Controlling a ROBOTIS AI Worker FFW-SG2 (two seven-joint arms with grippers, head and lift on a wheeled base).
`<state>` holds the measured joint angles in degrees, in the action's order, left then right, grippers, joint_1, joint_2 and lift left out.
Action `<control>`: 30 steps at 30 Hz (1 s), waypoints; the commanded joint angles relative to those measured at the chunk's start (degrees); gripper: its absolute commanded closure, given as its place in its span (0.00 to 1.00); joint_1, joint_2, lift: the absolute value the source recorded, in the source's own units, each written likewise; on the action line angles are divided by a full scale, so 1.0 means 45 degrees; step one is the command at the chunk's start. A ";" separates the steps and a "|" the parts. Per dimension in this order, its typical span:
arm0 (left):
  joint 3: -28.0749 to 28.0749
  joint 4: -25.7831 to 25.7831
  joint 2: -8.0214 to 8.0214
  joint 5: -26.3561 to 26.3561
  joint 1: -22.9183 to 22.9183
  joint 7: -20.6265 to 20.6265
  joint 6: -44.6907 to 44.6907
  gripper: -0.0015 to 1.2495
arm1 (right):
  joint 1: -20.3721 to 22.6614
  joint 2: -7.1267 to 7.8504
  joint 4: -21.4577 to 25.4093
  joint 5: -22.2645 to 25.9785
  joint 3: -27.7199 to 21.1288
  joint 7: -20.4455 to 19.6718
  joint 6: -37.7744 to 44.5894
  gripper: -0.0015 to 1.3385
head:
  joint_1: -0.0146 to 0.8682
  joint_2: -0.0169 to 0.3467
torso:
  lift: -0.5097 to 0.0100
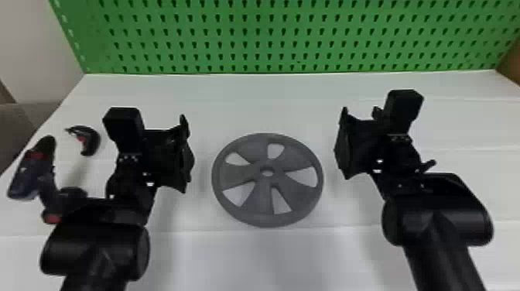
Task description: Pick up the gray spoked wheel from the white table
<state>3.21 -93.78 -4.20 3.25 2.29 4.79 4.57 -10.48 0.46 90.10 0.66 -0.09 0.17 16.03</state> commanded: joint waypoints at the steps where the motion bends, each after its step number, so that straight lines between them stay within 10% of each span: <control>1: -0.0009 0.0000 -0.0004 0.0000 0.0000 -0.0009 0.0000 0.10 | -0.0523 0.0074 0.0466 -0.0010 0.0000 0.0001 0.1887 0.39 | 0.89 0.14 | 0.77; 30: 0.0030 0.0000 -0.0004 0.0000 0.0098 -0.0048 0.0020 0.10 | -0.5308 0.1050 -0.0589 0.1357 0.0488 0.0001 1.3118 0.39 | 0.89 0.14 | 0.77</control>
<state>3.32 -93.78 -4.22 3.34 2.59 4.57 4.57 -31.39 4.89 90.31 5.36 2.02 0.23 69.14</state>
